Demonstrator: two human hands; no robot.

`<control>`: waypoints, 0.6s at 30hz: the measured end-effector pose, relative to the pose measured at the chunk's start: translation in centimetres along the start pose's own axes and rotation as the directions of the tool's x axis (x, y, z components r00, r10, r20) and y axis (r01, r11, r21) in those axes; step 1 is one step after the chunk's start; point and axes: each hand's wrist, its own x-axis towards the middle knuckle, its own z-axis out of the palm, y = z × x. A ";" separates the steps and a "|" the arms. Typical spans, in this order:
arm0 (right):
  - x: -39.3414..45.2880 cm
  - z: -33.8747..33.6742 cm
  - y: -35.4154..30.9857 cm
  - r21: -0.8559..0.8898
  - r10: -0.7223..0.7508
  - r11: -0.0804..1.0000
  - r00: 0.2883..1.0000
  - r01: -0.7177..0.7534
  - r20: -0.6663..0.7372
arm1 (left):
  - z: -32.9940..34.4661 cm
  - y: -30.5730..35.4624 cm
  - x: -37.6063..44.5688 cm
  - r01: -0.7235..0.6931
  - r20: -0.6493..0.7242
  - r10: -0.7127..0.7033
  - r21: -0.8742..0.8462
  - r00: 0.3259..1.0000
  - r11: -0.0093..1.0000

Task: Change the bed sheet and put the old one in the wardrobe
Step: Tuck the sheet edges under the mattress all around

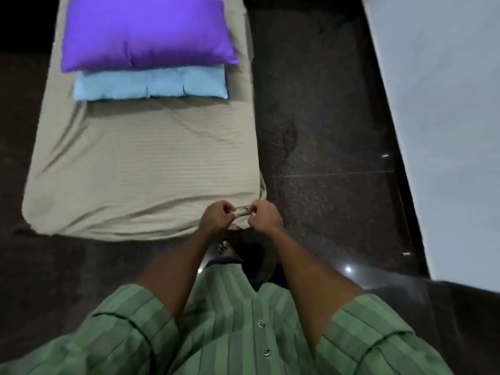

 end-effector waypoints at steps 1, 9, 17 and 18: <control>0.9 -1.0 0.8 -0.031 -0.014 0.999 1.000 0.015 0.011 | 1.0 0.5 0.3 0.030 -0.001 -0.030 -0.003 1.000 1.000; 9.8 -2.0 6.2 -0.405 -0.243 0.829 0.900 0.386 0.362 | 8.7 2.1 1.0 0.299 -0.030 -0.299 0.025 0.954 0.954; 21.3 6.7 10.3 -0.552 -0.542 0.430 0.693 0.715 0.475 | 17.8 0.2 7.8 0.377 -0.318 -0.328 0.103 0.890 0.921; 22.0 8.1 11.4 -0.574 -0.590 0.374 0.665 0.728 0.458 | 19.1 -1.0 8.7 0.400 -0.364 -0.330 0.135 0.871 0.907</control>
